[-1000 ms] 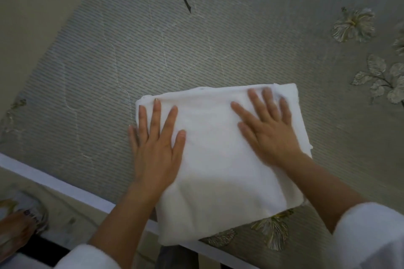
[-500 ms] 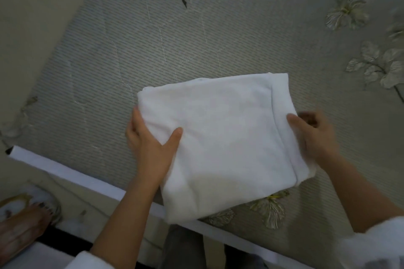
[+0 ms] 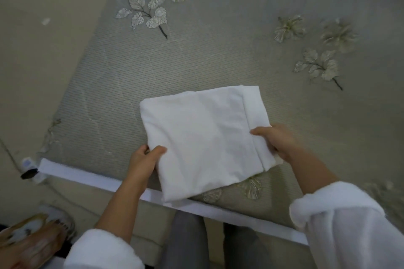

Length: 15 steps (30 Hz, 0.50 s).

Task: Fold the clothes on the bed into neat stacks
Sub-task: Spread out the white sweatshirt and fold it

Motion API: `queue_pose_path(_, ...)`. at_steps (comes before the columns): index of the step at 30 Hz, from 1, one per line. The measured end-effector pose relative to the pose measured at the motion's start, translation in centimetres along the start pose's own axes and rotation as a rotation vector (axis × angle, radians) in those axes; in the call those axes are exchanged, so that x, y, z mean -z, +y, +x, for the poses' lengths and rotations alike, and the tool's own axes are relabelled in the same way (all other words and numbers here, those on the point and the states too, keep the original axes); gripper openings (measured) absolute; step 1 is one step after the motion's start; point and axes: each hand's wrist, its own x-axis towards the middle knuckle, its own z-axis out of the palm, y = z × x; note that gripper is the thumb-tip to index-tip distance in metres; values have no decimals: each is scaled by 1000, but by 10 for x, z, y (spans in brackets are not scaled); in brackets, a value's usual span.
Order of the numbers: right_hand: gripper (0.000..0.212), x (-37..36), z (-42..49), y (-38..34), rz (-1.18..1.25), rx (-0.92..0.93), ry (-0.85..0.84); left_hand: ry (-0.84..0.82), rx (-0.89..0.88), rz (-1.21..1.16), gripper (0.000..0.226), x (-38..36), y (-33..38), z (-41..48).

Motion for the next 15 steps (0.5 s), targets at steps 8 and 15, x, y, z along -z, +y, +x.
queue_pose_path(8,32,50,-88,51,208,10,108,-174,-108,187,24,-27,53,-49)
queue_pose_path(15,32,126,-149,112,521,-2,314,-361,-259,384,37,-115,94,-112)
